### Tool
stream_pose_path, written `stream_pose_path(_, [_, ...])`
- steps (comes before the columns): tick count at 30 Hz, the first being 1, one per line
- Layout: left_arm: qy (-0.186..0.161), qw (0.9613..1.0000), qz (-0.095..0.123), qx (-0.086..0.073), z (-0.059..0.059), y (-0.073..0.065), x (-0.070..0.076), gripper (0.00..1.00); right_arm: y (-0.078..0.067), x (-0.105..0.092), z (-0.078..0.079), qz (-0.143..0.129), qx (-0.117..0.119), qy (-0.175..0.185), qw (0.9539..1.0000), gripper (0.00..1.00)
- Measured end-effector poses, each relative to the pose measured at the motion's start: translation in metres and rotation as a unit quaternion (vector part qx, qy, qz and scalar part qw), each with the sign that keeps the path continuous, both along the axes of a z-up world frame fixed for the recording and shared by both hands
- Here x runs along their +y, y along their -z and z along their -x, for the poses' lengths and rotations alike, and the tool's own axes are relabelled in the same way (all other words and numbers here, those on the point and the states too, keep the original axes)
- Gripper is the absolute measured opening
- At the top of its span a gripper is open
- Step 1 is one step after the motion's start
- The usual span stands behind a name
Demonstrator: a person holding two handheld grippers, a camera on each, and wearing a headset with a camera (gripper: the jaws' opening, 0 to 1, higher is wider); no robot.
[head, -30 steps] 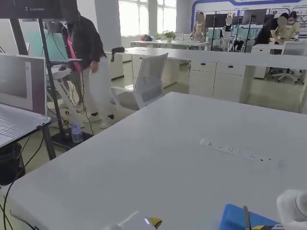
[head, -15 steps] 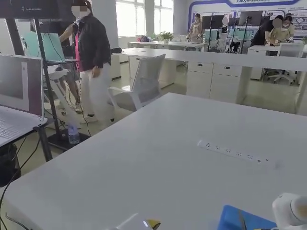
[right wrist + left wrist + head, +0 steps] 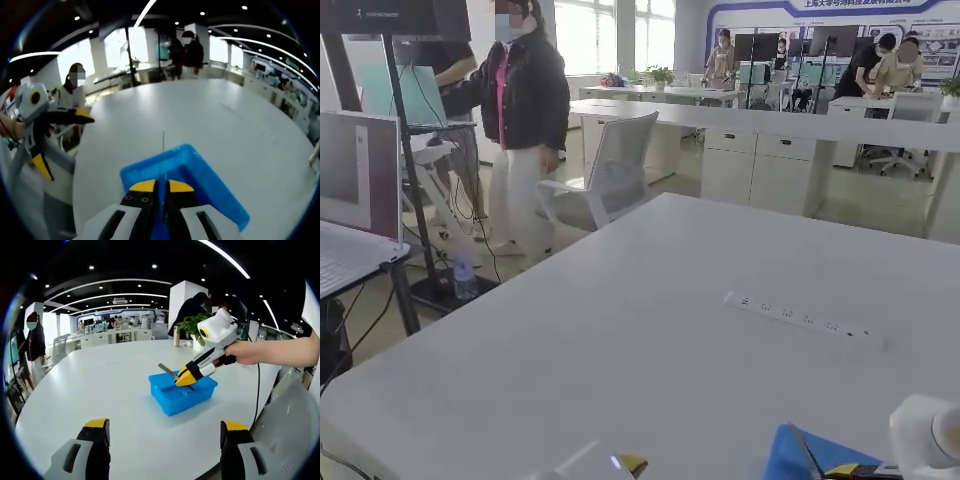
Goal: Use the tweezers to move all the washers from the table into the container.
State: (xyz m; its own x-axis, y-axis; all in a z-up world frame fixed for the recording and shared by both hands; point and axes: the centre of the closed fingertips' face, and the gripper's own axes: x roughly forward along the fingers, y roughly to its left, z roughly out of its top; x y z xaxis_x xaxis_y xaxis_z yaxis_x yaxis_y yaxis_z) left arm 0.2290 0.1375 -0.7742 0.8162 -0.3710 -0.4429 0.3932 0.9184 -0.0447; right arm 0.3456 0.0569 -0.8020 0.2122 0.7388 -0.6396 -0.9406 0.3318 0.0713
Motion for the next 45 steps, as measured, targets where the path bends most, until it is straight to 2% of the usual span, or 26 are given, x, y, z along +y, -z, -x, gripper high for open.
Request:
stream_pose_path(4, [0.001,1.0,-0.003,-0.002,0.0,0.001,0.002,0.93,-0.009,0.0,-0.001,-0.009,-0.01,0.002,0.9999,0.03])
stream_pose_path(11, [0.003,1.0,0.001,-0.004,-0.001,0.001,0.002,0.93,-0.035,-0.001,0.005,-0.029,-0.029,0.003,0.9992,0.03])
stream_pose_path(20, [0.002,1.0,0.002,-0.001,0.0,0.0,0.001,0.93,-0.053,0.0,0.022,-0.048,-0.044,0.001,0.9979,0.03])
stream_pose_path(23, [0.008,0.9998,0.017,-0.003,0.001,-0.003,-0.004,0.93,-0.059,-0.001,0.03,-0.057,-0.046,0.004,0.9973,0.03])
stream_pose_path(26, [0.008,0.9999,0.009,0.001,0.002,-0.001,-0.004,0.92,-0.062,-0.003,0.036,-0.066,-0.045,0.008,0.9967,0.03])
stream_pose_path(30, [0.019,0.9995,0.024,0.0,0.003,-0.003,-0.01,0.92,-0.06,-0.01,0.045,-0.072,-0.038,0.014,0.9966,0.03])
stream_pose_path(35, [0.03,0.9991,0.029,0.007,0.006,-0.002,-0.014,0.9,-0.055,-0.019,0.056,-0.078,-0.026,0.023,0.9964,0.03])
stream_pose_path(39, [0.044,0.9983,0.038,0.007,0.008,-0.003,-0.02,0.9,-0.05,-0.027,0.066,-0.093,-0.006,0.041,0.9948,0.03])
stream_pose_path(41, [0.05,0.9982,0.034,0.005,0.008,-0.003,-0.021,0.89,-0.047,-0.03,0.069,-0.095,-0.002,0.042,0.9946,0.03])
stream_pose_path(43, [0.067,0.997,0.037,0.009,0.011,-0.003,-0.026,0.89,-0.045,-0.034,0.073,-0.098,0.006,0.044,0.9942,0.03])
stream_pose_path(45, [0.094,0.9948,0.033,0.022,0.019,0.001,-0.032,0.86,-0.046,-0.036,0.076,-0.102,0.012,0.044,0.9937,0.03])
